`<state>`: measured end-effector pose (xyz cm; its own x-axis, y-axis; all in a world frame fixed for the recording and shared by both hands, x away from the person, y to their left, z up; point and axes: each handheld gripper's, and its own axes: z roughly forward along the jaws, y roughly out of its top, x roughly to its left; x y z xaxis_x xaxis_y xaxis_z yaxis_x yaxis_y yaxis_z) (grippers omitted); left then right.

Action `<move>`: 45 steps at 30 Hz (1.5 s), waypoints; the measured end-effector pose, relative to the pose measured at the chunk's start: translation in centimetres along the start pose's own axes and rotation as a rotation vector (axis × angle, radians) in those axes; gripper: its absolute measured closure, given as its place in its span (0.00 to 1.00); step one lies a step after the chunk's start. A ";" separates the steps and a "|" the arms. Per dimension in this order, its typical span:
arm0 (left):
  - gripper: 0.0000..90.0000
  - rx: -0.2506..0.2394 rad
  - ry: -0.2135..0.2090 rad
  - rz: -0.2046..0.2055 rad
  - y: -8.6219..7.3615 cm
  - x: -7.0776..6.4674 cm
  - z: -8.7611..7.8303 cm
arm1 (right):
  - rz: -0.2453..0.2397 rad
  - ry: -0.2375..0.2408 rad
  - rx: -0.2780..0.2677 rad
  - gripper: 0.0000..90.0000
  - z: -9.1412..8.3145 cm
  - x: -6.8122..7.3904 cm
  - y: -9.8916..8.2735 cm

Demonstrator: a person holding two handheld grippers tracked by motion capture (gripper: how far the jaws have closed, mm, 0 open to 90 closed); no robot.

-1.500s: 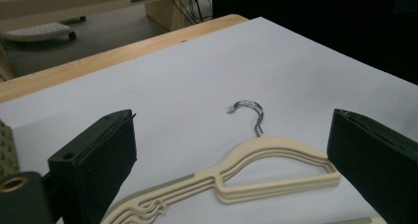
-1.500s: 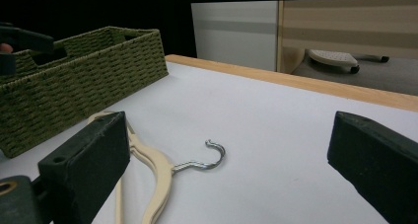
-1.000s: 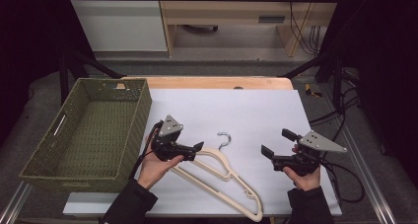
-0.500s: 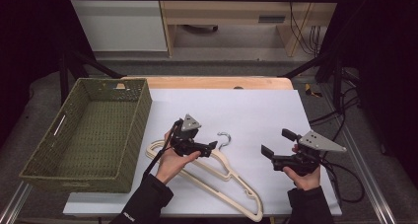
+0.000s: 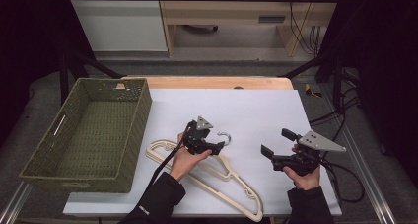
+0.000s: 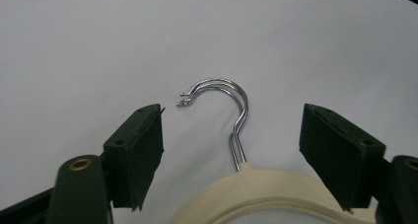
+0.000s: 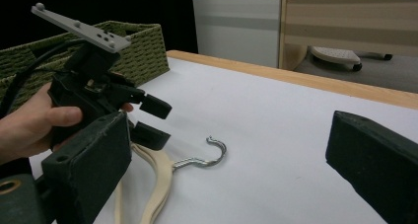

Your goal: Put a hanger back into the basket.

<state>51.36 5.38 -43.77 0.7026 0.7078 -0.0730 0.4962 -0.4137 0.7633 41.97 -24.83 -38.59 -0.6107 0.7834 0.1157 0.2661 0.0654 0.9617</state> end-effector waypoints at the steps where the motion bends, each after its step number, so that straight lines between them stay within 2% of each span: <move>1: 0.32 0.012 -0.002 -0.004 -0.1 -0.1 0.7 | -0.009 0.001 0.005 0.04 0.0 0.0 0.0; 7: 0.44 0.067 0.007 0.025 -0.5 -0.4 2.3 | -0.007 0.006 0.002 0.05 0.1 -0.1 -0.1; 13: 0.54 0.095 0.012 0.025 -0.7 -0.4 3.1 | 0.001 0.005 0.001 0.05 0.2 0.0 0.0; 17: 0.62 0.103 0.010 0.002 -0.7 -0.5 3.6 | -0.001 0.006 0.005 0.05 0.2 0.0 -0.1; 20: 0.72 0.120 0.003 -0.010 -0.7 -0.6 3.9 | -0.002 0.007 0.007 0.05 0.3 0.0 -0.1; 24: 0.80 0.142 -0.002 0.001 -0.6 -0.9 4.2 | -0.002 0.010 0.008 0.05 0.4 0.0 -0.1; 29: 0.89 0.150 0.018 0.002 -0.6 -1.2 4.5 | 0.000 0.011 0.014 0.05 0.4 0.1 -0.2; 36: 0.95 0.158 0.045 -0.009 -0.4 -1.4 4.5 | -0.001 0.014 0.020 0.05 0.7 0.2 -0.3; 40: 0.96 0.146 0.064 -0.026 -0.5 -1.7 4.4 | -0.007 0.022 0.032 0.05 1.0 0.4 -0.5; 45: 0.97 0.128 0.089 -0.013 -0.4 -2.2 4.1 | -0.011 0.032 0.047 0.06 1.4 0.5 -0.7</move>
<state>51.70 1.66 -46.55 0.6504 0.7593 -0.0202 0.5698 -0.4701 0.6741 42.49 -23.65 -39.49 -0.6373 0.7622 0.1137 0.2934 0.1035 0.9504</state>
